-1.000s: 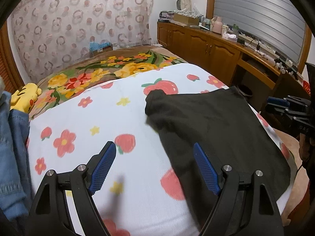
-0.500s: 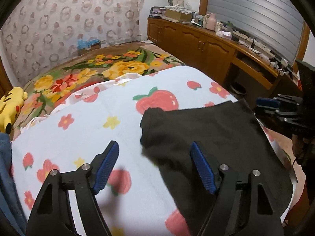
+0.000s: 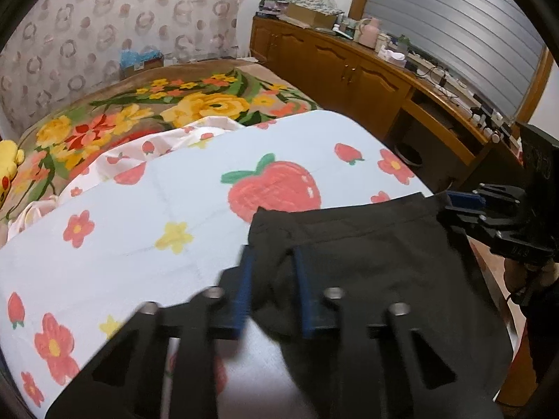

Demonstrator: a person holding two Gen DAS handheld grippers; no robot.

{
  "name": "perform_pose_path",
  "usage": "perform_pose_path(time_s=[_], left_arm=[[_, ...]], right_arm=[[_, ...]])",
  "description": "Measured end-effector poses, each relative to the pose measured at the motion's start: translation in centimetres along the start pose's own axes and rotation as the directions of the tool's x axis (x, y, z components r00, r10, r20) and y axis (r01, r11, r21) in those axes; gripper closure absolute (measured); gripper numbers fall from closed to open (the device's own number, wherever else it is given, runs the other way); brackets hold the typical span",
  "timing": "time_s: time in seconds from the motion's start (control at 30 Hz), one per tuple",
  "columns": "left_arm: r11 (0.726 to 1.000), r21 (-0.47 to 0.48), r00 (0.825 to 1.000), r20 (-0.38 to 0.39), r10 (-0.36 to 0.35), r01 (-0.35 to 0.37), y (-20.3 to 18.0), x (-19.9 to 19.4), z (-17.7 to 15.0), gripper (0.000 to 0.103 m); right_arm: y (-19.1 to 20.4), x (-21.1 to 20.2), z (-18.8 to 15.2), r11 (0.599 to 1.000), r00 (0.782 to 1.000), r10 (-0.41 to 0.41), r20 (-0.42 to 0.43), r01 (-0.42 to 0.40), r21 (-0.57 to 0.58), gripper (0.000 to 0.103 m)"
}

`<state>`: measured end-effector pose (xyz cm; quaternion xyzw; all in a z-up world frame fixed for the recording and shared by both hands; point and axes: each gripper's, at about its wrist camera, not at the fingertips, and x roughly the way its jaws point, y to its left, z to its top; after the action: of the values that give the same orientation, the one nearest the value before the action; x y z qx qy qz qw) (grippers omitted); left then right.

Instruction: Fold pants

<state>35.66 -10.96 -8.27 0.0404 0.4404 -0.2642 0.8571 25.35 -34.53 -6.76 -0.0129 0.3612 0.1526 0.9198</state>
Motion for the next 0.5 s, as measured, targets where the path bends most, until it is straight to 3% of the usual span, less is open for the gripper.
perform_pose_path(time_s=[0.1, 0.2, 0.33, 0.4, 0.5], left_arm=[[1.000, 0.023, 1.000, 0.026, 0.010, -0.010, -0.6, -0.6, 0.4, 0.094], [0.999, 0.026, 0.999, 0.049, 0.021, -0.022, -0.5, -1.1, 0.9, 0.094], [0.998, 0.030, 0.998, 0.039, 0.046, -0.048, -0.2, -1.0, 1.0, 0.093], [0.998, 0.026, 0.999, 0.026, 0.048, -0.049, 0.0, -1.0, 0.8, 0.090], [0.998, 0.015, 0.998, 0.009, 0.056, -0.056, 0.1, -1.3, 0.4, 0.075]], right_arm=[[0.3, -0.6, 0.2, 1.000, 0.999, -0.008, 0.034, 0.009, -0.011, 0.095], [0.6, -0.8, 0.2, 0.999, 0.997, -0.041, 0.068, 0.042, -0.008, 0.096], [1.0, -0.3, -0.1, 0.999, 0.998, -0.047, 0.049, 0.047, -0.003, 0.096], [1.2, -0.6, -0.1, 0.999, 0.998, -0.045, 0.050, 0.045, -0.003, 0.096], [1.4, -1.4, -0.1, 0.999, 0.997, -0.041, 0.062, 0.041, 0.003, 0.092]])
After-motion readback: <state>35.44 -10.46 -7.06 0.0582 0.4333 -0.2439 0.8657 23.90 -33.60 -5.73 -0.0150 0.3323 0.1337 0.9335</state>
